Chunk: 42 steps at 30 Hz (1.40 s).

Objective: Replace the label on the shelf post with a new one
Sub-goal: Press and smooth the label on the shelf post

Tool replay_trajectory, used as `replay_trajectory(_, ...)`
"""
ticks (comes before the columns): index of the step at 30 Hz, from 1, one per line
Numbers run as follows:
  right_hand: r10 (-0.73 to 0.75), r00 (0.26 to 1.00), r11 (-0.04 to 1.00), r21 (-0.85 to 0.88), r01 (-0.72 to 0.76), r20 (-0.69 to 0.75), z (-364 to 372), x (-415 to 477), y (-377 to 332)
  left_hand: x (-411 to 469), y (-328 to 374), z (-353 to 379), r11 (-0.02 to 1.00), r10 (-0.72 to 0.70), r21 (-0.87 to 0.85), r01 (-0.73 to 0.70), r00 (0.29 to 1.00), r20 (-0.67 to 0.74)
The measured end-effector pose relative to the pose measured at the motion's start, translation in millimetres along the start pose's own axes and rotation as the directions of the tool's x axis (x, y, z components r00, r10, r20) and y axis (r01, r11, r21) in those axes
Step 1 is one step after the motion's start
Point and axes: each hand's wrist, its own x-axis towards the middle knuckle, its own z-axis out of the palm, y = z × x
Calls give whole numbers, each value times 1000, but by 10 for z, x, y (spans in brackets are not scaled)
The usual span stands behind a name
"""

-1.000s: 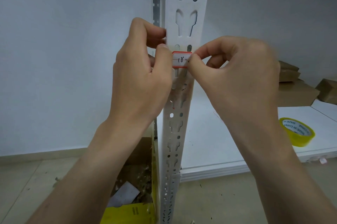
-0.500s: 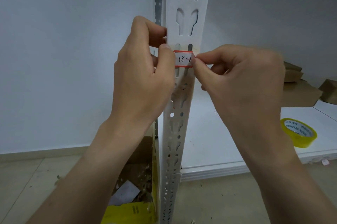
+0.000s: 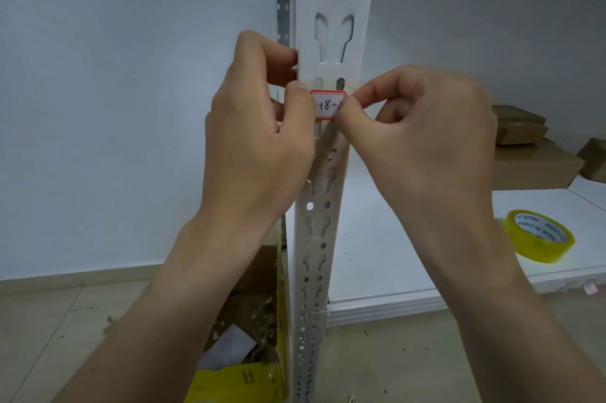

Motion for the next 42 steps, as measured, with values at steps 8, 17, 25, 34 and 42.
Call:
replay_trajectory(8,-2,997,994,113,-7,78,-142,-37,14,7,2,-13,1000,5,1,-5,1000,8)
replay_trajectory(17,-125,992,990,-71,122,-34,-138,-83,27,-6,23,-12,1000,-13,3,13,1000,9)
replay_trajectory(25,-139,990,985,-99,138,2,-86,-119,-52,-3,21,-13,1000,-10,5,10,1000,5)
replay_trajectory(34,17,996,995,99,-26,88,-97,-77,-6,0,9,-7,1000,-6,10,5,1000,6)
replay_trajectory(42,246,937,857,396,-329,248,-146,-44,-54,-5,9,0,1000,-6,-3,6,1000,8)
